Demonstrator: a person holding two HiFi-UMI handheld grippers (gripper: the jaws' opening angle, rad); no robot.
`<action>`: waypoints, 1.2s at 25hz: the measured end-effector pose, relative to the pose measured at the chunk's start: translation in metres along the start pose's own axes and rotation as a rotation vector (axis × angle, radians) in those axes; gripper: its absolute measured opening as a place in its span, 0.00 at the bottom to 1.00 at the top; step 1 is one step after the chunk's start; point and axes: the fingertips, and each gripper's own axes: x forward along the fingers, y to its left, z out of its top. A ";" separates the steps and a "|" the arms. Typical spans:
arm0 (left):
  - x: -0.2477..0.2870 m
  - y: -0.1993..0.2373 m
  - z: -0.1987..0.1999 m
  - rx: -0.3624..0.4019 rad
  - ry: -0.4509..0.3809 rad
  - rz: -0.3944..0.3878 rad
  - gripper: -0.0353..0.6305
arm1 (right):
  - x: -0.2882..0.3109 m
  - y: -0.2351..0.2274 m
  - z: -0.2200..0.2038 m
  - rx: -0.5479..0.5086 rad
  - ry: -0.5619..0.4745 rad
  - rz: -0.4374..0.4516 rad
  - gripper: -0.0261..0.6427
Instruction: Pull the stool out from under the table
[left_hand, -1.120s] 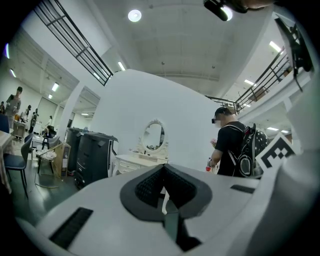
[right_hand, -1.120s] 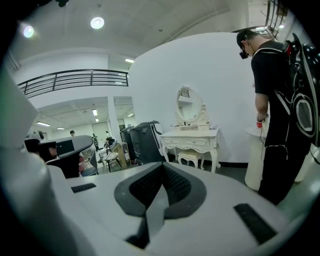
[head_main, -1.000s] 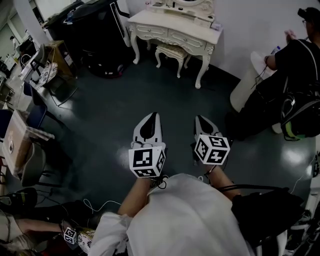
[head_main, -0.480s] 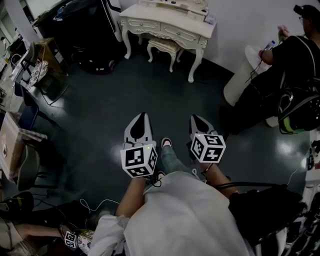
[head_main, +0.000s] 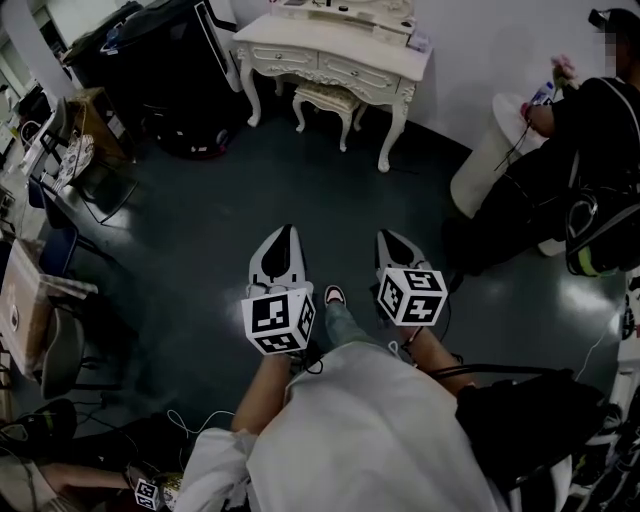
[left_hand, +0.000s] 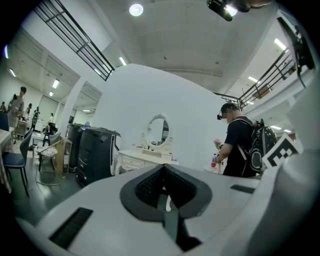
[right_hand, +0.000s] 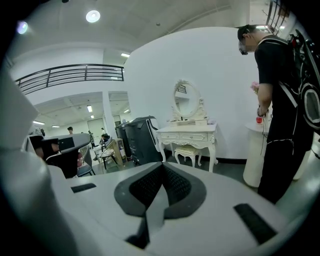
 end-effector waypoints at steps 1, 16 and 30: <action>0.007 -0.001 0.000 0.000 0.004 -0.004 0.06 | 0.005 -0.005 0.001 0.005 0.003 -0.005 0.04; 0.142 0.021 -0.004 0.076 0.097 -0.063 0.06 | 0.130 -0.065 0.038 0.095 0.026 -0.024 0.04; 0.237 0.072 0.013 0.039 0.083 0.011 0.06 | 0.237 -0.067 0.085 0.029 0.076 0.062 0.04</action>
